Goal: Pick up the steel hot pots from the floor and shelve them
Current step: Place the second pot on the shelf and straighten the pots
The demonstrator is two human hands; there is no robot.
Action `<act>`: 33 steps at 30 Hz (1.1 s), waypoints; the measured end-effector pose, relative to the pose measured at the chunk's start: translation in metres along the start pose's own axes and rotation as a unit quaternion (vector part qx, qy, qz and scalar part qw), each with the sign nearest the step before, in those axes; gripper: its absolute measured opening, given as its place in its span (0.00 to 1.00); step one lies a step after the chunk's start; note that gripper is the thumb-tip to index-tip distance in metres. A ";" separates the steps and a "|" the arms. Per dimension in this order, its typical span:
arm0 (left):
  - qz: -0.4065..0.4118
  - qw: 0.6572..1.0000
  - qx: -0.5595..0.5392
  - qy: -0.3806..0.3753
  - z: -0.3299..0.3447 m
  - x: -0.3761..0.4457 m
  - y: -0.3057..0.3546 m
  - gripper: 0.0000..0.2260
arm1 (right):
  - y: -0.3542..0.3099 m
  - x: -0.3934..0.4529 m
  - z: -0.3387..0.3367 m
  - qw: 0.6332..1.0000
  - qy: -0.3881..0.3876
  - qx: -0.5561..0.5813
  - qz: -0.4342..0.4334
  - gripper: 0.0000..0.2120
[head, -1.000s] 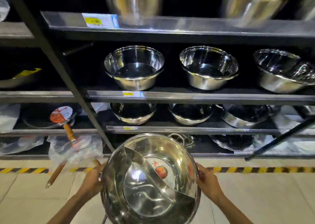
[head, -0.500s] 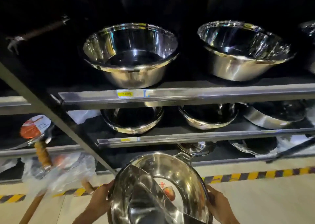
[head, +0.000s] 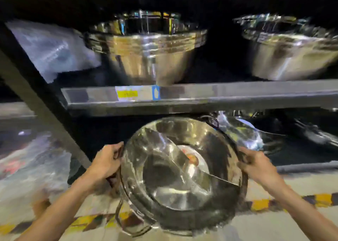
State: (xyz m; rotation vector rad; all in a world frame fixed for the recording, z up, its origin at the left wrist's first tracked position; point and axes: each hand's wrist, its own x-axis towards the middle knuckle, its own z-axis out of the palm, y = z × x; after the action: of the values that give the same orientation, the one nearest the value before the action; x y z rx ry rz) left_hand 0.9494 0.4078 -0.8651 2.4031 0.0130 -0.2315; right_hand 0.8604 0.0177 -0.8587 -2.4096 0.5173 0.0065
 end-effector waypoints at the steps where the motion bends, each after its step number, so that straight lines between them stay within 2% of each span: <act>1: 0.003 1.000 -0.002 0.014 0.007 0.013 -0.007 0.22 | 0.007 0.012 0.011 1.000 0.003 0.022 -0.017 0.21; 4: 0.025 0.999 -0.025 0.039 0.023 0.040 -0.019 0.12 | 0.019 0.041 0.034 0.996 0.035 0.049 -0.063 0.19; 10: -0.009 0.998 -0.032 0.053 0.023 0.048 -0.013 0.17 | 0.011 0.056 0.045 0.994 0.048 0.081 -0.062 0.20; 12: -0.023 0.998 -0.043 0.049 0.022 0.055 -0.012 0.12 | 0.009 0.063 0.048 0.994 0.050 0.081 -0.051 0.18; 13: -0.030 0.997 -0.047 0.049 0.021 0.060 -0.012 0.13 | 0.009 0.068 0.049 0.994 0.048 0.086 -0.041 0.16; 15: -0.040 0.996 -0.059 0.053 0.020 0.071 -0.011 0.22 | 0.008 0.078 0.054 0.995 0.045 0.088 -0.027 0.12; 17: -0.049 0.994 -0.070 0.064 0.019 0.080 -0.008 0.24 | 0.004 0.089 0.058 0.994 0.046 0.095 -0.022 0.09; 20: -0.076 0.991 -0.064 0.085 0.015 0.096 0.001 0.25 | -0.010 0.107 0.065 0.993 0.046 0.110 -0.019 0.13; 23: -0.087 0.990 -0.033 0.107 0.015 0.113 0.003 0.21 | -0.023 0.122 0.077 0.990 0.055 0.129 -0.018 0.15; 27: -0.077 0.989 -0.017 0.123 0.018 0.136 -0.007 0.23 | -0.038 0.146 0.099 0.987 0.020 0.161 -0.021 0.23; 33: -0.078 0.988 -0.019 0.129 0.026 0.158 -0.020 0.21 | -0.038 0.168 0.125 0.992 0.032 0.120 -0.020 0.22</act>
State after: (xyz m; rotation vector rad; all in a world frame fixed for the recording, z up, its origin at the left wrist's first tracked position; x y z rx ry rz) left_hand 1.0990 0.3966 -0.9239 2.3800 0.3221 0.0107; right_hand 1.0453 0.0594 -0.9558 -2.1896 0.4701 -0.1420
